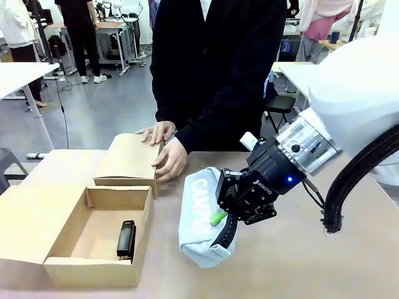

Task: Place items inside the box.
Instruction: Pick up a Pencil pouch or Stapler and place it inside the Mailer Box closest to the robot.

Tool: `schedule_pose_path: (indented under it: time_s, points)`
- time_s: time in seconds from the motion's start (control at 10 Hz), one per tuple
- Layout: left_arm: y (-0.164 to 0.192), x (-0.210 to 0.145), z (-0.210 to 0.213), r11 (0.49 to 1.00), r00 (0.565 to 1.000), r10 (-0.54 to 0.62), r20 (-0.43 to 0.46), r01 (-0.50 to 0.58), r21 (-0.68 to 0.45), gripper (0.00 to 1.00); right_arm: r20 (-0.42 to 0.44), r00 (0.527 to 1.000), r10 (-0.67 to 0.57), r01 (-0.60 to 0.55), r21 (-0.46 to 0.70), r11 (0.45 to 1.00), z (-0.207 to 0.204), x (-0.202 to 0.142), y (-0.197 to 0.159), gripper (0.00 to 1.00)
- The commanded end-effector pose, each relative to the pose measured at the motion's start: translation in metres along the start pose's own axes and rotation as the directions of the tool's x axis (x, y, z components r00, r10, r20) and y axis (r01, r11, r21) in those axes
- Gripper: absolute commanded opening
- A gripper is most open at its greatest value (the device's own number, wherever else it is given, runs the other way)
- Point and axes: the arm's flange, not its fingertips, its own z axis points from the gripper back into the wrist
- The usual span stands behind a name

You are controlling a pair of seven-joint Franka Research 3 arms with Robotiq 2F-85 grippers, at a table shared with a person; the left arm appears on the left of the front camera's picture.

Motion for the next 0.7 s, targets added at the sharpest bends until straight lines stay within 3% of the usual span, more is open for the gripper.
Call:
schedule_pose_path:
  time_s: [0.0,0.5,0.6]
  points:
    - [-0.0004,-0.0002,0.0,1.0,1.0,-0.016,0.012,0.016,-0.023,1.0,0.002,1.0,0.003,-0.003,0.014,1.0,0.0015,0.0,0.0017,0.0]
    - [-0.0004,-0.0002,0.0,1.0,1.0,-0.016,0.012,0.016,-0.023,1.0,0.002,1.0,0.003,-0.003,0.014,1.0,0.0015,0.0,0.0017,0.0]
    - [-0.0004,-0.0002,0.0,1.0,1.0,-0.016,0.012,0.016,-0.023,1.0,0.001,1.0,0.0,0.0,0.0,1.0,0.0004,0.0,0.0,0.09]
